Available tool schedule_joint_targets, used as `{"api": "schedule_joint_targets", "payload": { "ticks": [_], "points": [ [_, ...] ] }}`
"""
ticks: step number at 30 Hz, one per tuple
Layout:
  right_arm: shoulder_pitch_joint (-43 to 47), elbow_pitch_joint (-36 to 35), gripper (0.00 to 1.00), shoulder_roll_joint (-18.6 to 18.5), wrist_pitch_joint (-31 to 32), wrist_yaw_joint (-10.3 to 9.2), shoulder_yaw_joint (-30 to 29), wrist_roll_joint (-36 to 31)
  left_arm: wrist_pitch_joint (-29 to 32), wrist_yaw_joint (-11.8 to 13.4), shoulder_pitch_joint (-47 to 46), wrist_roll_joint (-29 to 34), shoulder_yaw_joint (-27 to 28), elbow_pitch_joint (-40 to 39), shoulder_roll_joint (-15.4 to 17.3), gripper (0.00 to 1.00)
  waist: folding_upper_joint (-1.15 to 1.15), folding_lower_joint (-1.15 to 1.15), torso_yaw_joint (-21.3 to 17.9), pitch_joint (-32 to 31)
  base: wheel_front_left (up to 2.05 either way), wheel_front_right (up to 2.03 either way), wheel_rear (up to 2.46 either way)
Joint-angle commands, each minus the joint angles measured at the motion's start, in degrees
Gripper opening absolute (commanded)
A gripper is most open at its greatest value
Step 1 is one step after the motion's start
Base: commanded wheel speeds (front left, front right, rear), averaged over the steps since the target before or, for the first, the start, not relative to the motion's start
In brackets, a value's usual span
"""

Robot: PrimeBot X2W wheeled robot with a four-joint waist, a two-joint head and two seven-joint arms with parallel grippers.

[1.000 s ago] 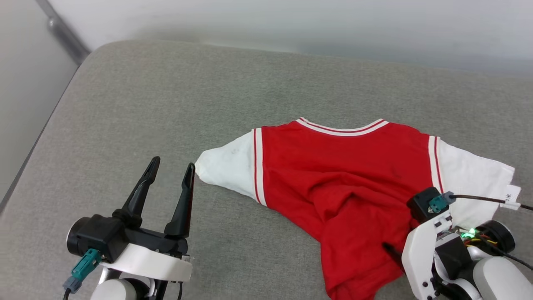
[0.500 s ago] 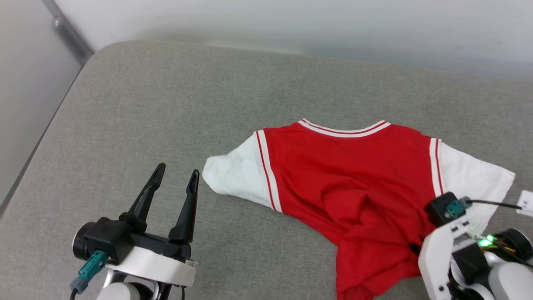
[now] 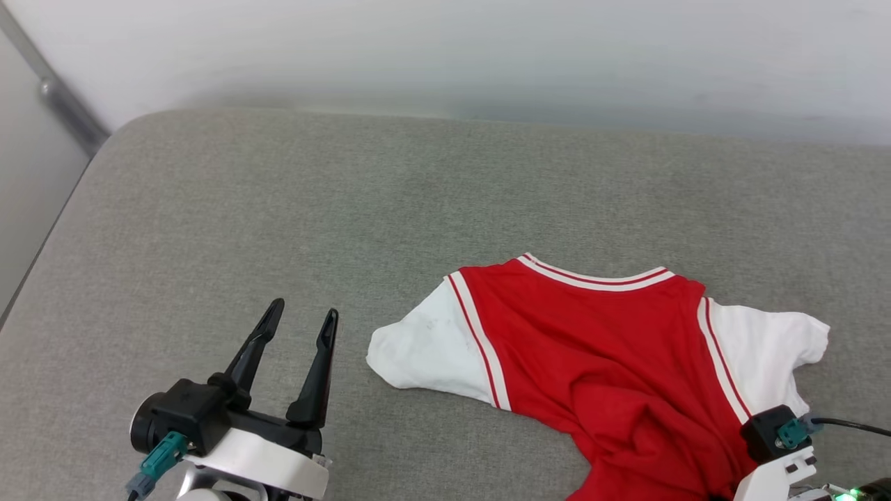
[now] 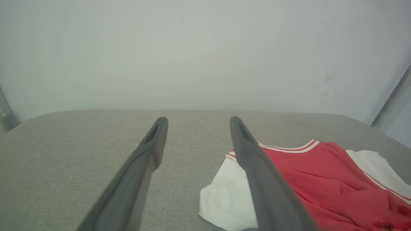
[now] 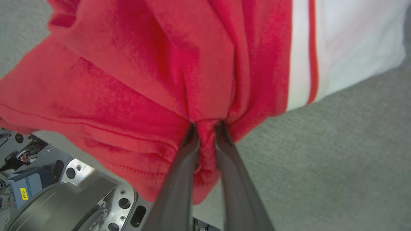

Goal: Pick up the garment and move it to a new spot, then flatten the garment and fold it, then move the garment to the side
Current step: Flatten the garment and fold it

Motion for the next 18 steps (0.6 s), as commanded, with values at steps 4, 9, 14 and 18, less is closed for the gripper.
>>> {"api": "schedule_joint_targets", "payload": {
  "ticks": [4,9,14,18],
  "points": [
    [-0.7,-1.8,1.00,1.7,-3.4,-0.03,-1.0,0.2,-0.1,-0.1,0.4,-0.1,-0.2,0.5,0.5,1.00,0.00,0.00,-1.2,-0.7,0.00,0.00,0.00],
    [-3.5,-4.9,1.00,1.1,-11.3,-0.04,-1.9,-1.1,-0.1,-0.1,0.6,-0.6,0.3,0.0,0.7,1.00,0.00,0.00,-2.4,-1.4,0.00,0.00,0.00],
    [-6.4,-8.4,1.00,3.0,-23.4,-0.03,-4.5,-1.8,-0.1,-0.1,0.9,-0.3,1.5,-1.5,0.7,1.00,0.00,0.00,-3.7,-1.3,0.00,0.00,0.00],
    [-7.5,-9.1,1.00,5.5,-34.1,-0.03,-8.1,-4.1,1.5,0.1,1.2,-0.6,1.1,-1.2,1.4,1.00,0.00,0.00,-4.7,0.0,0.00,0.00,0.00]
  ]
}}
